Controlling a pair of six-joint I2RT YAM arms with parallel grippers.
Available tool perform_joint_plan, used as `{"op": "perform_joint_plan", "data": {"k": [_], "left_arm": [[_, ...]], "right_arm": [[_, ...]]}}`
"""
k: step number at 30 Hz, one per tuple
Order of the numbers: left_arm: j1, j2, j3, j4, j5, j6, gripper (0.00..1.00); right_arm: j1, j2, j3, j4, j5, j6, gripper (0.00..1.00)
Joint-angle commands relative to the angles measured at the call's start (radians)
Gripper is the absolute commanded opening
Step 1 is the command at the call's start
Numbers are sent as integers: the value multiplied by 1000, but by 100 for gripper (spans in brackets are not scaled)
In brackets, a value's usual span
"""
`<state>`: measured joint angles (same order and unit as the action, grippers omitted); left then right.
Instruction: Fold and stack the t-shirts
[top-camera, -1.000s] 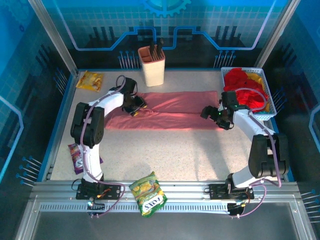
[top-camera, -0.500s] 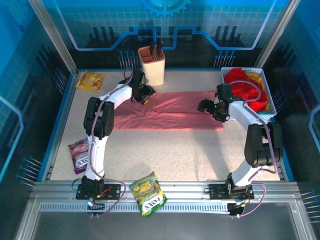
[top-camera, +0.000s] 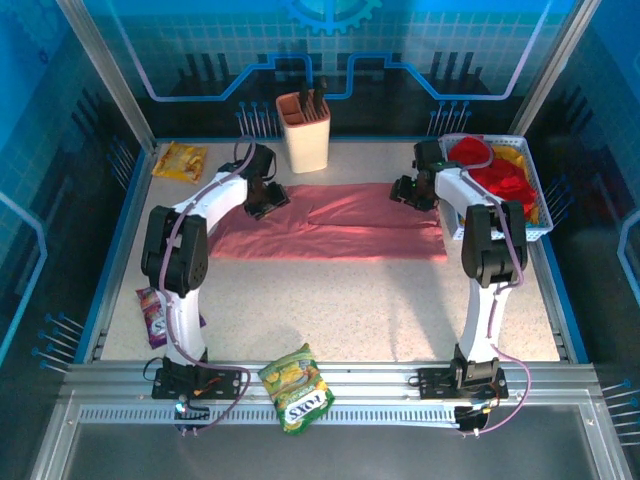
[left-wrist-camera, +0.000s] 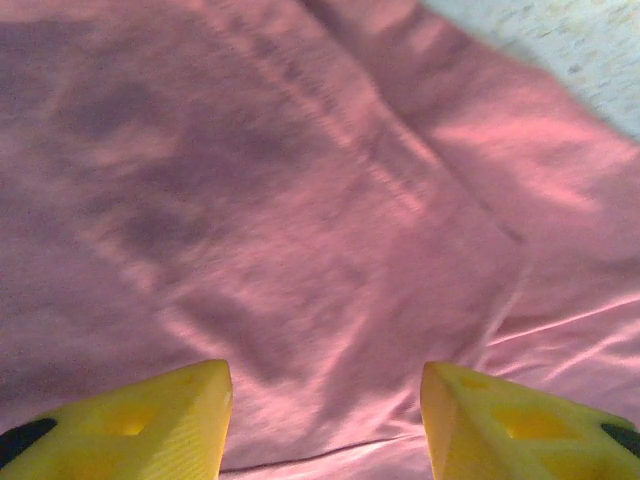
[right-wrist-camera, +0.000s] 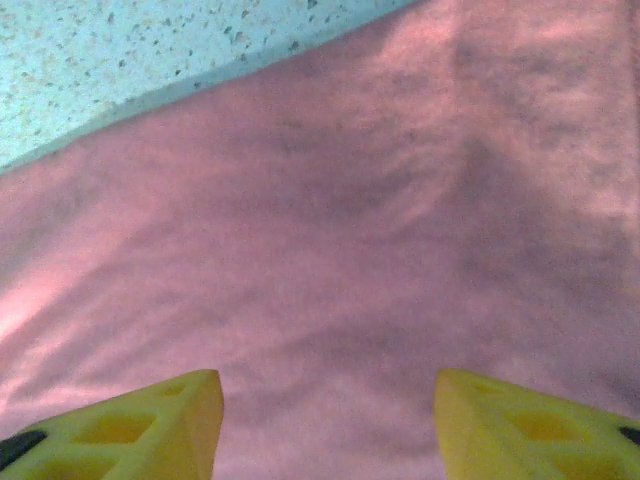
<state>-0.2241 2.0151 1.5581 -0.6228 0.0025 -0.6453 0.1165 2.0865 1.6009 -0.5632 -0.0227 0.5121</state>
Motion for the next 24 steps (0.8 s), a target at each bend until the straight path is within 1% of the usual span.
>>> {"op": "perform_joint_plan", "data": {"k": [1, 4, 7, 9, 11, 13, 16, 19, 24], "left_arm": [[13, 1, -27, -114, -77, 81, 54], [15, 38, -12, -147, -94, 99, 54], [17, 95, 50, -206, -97, 118, 54], [18, 136, 98, -245, -71, 124, 53], [16, 183, 144, -282, -13, 134, 52], [13, 221, 179, -305, 34, 139, 51], [-5, 270, 233, -349, 38, 156, 50], [-28, 313, 283, -392, 40, 173, 50], [-81, 326, 293, -396, 61, 169, 50]], "right_arm": [[11, 71, 73, -81, 13, -10, 52], [14, 113, 88, -108, 29, -8, 48], [20, 147, 100, -159, 7, -9, 44], [31, 155, 97, -197, -4, -8, 42], [52, 136, 78, -229, 11, 3, 40], [68, 104, 41, -231, -8, 13, 39], [95, 50, -24, -224, 5, 37, 41], [105, 19, -91, -212, -25, 61, 43], [140, -21, -156, -232, -9, 65, 43]]}}
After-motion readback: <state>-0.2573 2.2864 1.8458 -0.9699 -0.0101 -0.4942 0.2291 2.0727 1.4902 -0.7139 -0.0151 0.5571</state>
